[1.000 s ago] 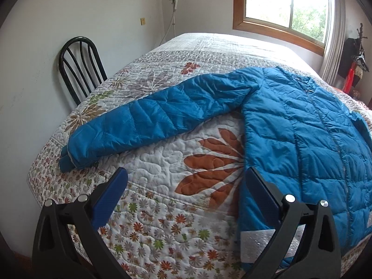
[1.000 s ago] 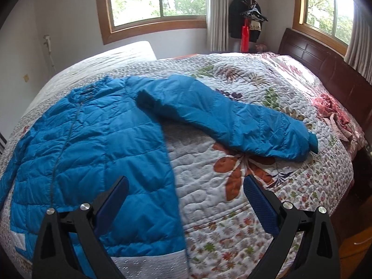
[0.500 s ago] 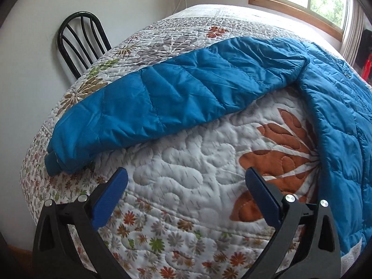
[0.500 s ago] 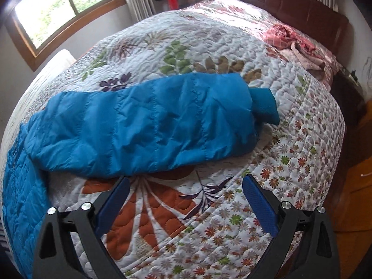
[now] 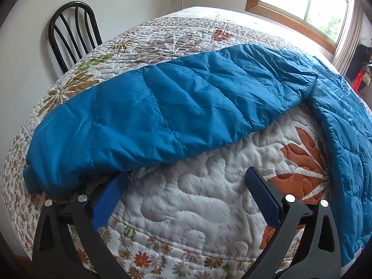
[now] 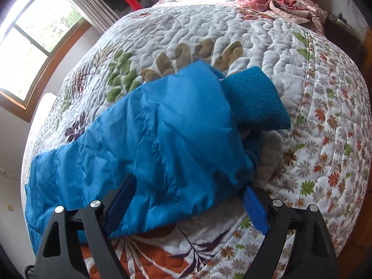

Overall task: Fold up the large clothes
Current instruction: 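Move the right tool to the cuff of the nearest jacket sleeve, then grasp the sleeve cuff with the right tool, fold it across the jacket front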

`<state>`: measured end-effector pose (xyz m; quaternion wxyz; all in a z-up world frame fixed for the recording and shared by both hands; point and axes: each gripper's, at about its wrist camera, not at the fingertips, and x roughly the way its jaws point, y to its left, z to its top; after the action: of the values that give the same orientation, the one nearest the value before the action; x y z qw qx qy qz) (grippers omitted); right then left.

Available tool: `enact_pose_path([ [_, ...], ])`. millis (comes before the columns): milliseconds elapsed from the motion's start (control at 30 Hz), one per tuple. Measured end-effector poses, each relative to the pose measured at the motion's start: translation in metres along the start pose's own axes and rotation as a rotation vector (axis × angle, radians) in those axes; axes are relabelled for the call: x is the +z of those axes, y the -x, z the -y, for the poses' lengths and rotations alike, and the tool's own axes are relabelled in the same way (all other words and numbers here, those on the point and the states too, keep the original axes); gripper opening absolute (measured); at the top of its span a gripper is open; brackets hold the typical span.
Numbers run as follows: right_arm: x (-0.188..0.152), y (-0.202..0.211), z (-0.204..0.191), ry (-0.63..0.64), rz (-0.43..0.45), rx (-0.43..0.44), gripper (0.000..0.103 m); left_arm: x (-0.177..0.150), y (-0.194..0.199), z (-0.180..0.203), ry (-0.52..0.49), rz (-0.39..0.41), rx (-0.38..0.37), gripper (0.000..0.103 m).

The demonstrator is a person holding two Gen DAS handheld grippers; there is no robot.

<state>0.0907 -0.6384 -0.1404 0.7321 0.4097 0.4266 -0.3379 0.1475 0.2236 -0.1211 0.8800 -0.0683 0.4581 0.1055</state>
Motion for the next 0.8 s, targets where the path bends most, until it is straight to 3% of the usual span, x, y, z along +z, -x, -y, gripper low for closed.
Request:
enact_pose_path([
  [33, 0.002, 0.001, 0.0, -0.006, 0.02, -0.012, 0.059, 0.001, -0.002, 0.0, -0.001, -0.001, -0.001, 0.1],
  [100, 0.007, 0.005, -0.003, -0.016, 0.031, 0.042, 0.025, 0.001, -0.003, 0.0, 0.0, -0.002, -0.003, 0.1],
  [167, 0.011, 0.012, -0.009, -0.001, 0.037, 0.127, 0.011, 0.001, -0.004, 0.0, 0.002, -0.004, -0.004, 0.1],
  [233, 0.013, 0.024, -0.018, 0.039, 0.08, 0.163, 0.009, 0.001, -0.004, 0.0, 0.0, -0.004, -0.002, 0.1],
  [300, 0.014, 0.031, -0.027, 0.072, 0.109, 0.138, 0.008, 0.001, -0.005, -0.001, -0.001, -0.007, 0.001, 0.101],
  [467, 0.017, -0.004, -0.038, 0.102, 0.041, -0.105, 0.008, 0.0, -0.007, -0.002, -0.002, -0.01, 0.001, 0.101],
  [567, 0.008, 0.007, -0.044, 0.117, 0.07, -0.172, 0.007, 0.0, -0.007, -0.002, -0.001, -0.012, 0.0, 0.101],
  [667, -0.006, 0.041, -0.07, 0.164, 0.158, -0.12, 0.006, 0.0, -0.007, -0.002, -0.001, -0.011, -0.001, 0.101],
  [800, -0.037, 0.09, -0.129, 0.326, 0.256, 0.031, 0.006, 0.0, -0.007, -0.002, 0.002, -0.009, -0.007, 0.101],
])
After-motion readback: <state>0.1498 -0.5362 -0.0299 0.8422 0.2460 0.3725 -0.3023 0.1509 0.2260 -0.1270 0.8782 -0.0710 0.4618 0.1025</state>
